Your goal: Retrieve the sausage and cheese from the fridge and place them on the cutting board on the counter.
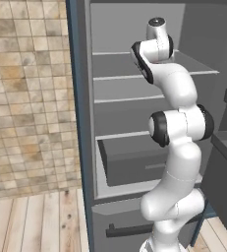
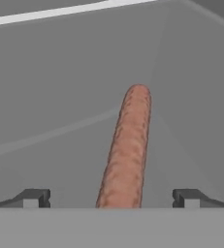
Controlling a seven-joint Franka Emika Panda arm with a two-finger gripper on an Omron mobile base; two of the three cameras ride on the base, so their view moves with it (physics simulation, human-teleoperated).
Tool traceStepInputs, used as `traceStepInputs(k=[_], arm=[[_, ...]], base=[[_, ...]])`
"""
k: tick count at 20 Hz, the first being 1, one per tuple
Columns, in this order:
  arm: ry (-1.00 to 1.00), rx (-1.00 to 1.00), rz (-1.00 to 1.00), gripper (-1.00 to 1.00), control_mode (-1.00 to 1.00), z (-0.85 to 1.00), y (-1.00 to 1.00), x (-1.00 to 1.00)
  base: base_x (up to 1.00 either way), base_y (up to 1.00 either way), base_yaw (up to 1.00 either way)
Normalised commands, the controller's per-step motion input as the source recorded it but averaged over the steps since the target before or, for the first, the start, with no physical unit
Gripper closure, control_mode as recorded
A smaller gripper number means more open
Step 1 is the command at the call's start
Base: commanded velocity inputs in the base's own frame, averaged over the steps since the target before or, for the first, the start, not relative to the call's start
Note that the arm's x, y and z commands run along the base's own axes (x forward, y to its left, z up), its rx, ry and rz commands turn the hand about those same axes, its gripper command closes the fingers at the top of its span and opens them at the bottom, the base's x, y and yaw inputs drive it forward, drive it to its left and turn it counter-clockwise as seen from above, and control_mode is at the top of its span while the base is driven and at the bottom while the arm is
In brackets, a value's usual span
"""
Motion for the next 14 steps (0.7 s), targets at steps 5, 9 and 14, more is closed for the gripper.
traceStepInputs(k=[5, 9, 14], arm=[[0.00, 0.00, 0.00, -1.00, -1.00, -0.23, 0.00, 0.00], [0.00, 0.00, 0.00, 1.00, -1.00, -0.36, 0.01, 0.00], [0.00, 0.00, 0.00, 1.00, -1.00, -0.37, -0.02, 0.00]], base=[[0.00, 0.00, 0.00], [0.00, 0.00, 0.00], [0.00, 0.00, 0.00]])
